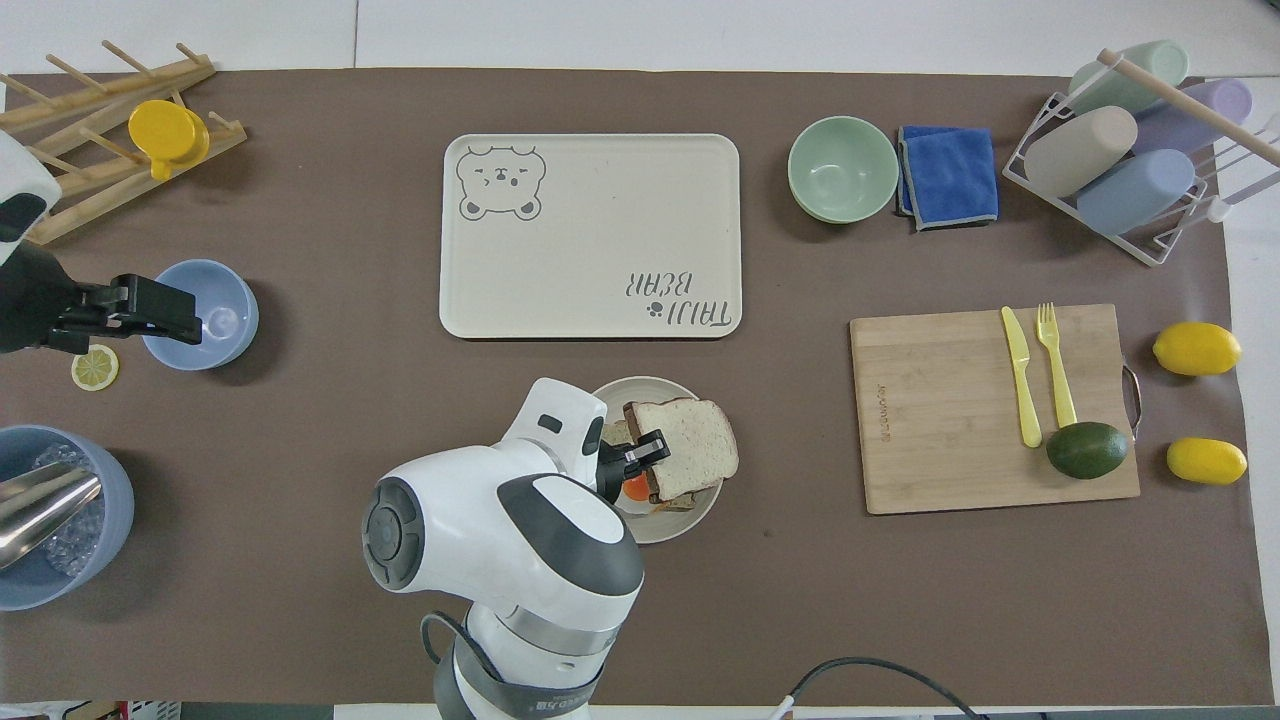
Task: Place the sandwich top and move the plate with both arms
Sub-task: 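Lower the bread onto the egg and open the right gripper, then withdraw the right gripper while the left gripper reaches the plate rim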
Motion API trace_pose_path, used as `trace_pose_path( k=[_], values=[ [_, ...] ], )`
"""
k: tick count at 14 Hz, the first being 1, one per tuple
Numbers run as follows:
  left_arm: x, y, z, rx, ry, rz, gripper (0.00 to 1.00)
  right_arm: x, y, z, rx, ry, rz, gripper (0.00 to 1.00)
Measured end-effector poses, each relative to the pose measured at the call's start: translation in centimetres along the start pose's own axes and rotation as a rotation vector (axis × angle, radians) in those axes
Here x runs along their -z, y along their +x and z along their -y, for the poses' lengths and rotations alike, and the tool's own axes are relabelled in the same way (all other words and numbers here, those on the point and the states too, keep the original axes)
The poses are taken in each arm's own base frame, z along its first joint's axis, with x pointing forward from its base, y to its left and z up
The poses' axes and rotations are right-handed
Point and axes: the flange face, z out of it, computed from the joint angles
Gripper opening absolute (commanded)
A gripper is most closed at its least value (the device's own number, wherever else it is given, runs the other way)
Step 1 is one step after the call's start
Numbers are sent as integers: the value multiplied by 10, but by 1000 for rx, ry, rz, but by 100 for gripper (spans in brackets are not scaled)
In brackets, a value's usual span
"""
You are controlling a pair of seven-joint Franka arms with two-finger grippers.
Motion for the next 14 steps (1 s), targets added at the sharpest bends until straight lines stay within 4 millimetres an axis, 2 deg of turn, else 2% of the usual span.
trace_pose_path(
  k=[6,7,8,9,10,14],
  values=[
    [0,0,0,0,0,0,100,3,-1,15,-25,73,-31,0],
    [0,0,0,-1,0,0,100,1,-1,16,-28,82,-31,25],
    [0,0,-1,-2,0,0,100,-1,-1,17,-33,93,-24,41],
    [0,0,-2,-4,0,0,100,-3,0,17,-40,108,-18,77],
    [0,0,-3,-5,1,0,100,-4,1,16,-45,121,-17,100],
    [0,-1,-6,-12,1,0,100,3,6,15,-72,178,-26,100]
  ],
)
